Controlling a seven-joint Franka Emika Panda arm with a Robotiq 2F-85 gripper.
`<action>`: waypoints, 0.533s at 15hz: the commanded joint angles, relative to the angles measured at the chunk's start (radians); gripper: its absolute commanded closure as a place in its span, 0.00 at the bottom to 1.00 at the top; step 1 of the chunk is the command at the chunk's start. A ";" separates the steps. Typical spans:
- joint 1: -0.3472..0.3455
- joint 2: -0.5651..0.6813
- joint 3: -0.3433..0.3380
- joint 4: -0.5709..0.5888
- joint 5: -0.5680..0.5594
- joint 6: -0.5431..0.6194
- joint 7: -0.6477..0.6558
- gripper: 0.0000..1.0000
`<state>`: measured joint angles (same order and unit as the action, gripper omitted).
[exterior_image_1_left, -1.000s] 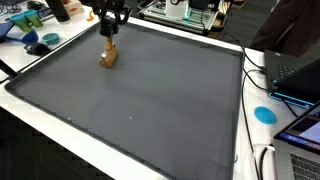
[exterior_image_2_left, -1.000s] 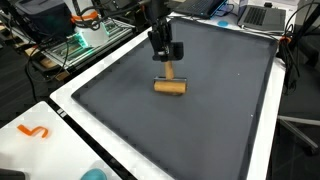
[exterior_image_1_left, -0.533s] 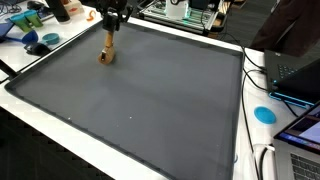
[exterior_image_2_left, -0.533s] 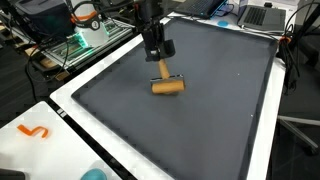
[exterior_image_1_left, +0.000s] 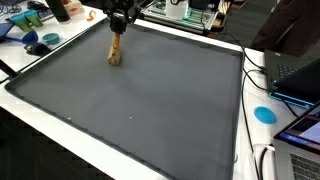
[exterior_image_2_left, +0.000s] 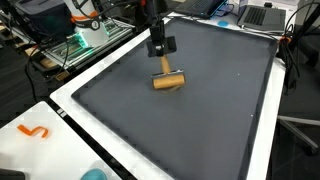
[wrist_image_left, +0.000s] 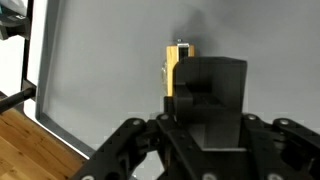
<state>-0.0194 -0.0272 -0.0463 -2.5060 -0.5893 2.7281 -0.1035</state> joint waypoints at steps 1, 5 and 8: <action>0.011 0.046 0.037 -0.031 -0.059 -0.109 0.075 0.76; 0.014 0.050 0.057 -0.024 -0.170 -0.189 0.167 0.76; 0.021 0.052 0.063 -0.023 -0.238 -0.230 0.229 0.76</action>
<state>0.0051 -0.0202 0.0195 -2.4849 -0.7695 2.5801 0.0502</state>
